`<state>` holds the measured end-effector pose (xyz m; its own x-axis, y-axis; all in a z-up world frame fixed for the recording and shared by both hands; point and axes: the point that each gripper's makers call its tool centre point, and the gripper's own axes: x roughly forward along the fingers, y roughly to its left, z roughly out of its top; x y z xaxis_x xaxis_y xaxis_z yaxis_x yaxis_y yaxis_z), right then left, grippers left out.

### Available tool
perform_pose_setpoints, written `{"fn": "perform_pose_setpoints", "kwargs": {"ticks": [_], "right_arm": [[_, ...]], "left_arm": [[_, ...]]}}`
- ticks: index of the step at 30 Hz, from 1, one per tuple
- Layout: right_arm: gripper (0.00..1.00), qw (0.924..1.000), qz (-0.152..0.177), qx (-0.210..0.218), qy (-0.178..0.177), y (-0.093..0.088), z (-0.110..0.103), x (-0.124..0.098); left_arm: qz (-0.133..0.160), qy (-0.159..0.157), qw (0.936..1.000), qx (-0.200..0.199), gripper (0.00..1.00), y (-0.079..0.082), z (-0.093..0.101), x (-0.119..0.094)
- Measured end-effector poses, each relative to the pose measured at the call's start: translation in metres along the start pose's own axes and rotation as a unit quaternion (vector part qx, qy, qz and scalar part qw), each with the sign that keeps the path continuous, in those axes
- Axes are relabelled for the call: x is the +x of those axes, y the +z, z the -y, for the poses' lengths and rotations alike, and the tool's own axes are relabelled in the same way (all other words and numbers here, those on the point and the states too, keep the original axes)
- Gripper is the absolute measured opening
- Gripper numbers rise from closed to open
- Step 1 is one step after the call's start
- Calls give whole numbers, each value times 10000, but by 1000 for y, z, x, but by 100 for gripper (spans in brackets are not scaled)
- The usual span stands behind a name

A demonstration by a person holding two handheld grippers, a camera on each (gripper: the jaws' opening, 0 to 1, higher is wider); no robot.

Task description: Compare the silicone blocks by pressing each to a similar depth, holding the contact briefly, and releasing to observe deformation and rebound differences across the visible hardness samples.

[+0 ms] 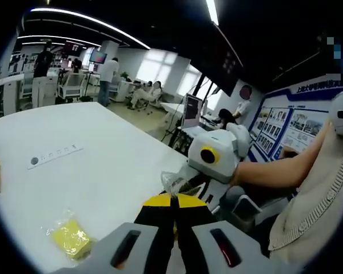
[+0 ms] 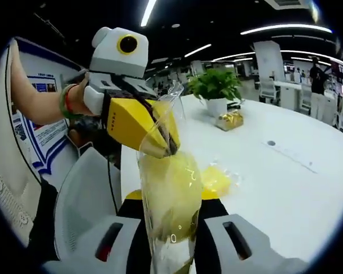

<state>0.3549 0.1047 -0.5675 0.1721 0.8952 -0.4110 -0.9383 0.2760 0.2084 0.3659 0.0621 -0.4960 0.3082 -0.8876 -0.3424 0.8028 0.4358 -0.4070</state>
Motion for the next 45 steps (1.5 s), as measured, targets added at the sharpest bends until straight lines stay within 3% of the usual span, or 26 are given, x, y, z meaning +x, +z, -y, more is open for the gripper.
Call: {"fn": "perform_pose_setpoints", "kwargs": {"ticks": [15,27,45], "right_arm": [[11,9995,-289,-78,18,-10,-11,3],[12,9991,-415,54,61,-11,-17,4],[14,9993,-368,105,51,-13,-15,2]], "left_arm": [[-7,11,9999,163,0,-11,5,-9],[-134,128,9971,741,0,-13,10,-12],[-137,236,9973,682,0,-13,8,-10]]}}
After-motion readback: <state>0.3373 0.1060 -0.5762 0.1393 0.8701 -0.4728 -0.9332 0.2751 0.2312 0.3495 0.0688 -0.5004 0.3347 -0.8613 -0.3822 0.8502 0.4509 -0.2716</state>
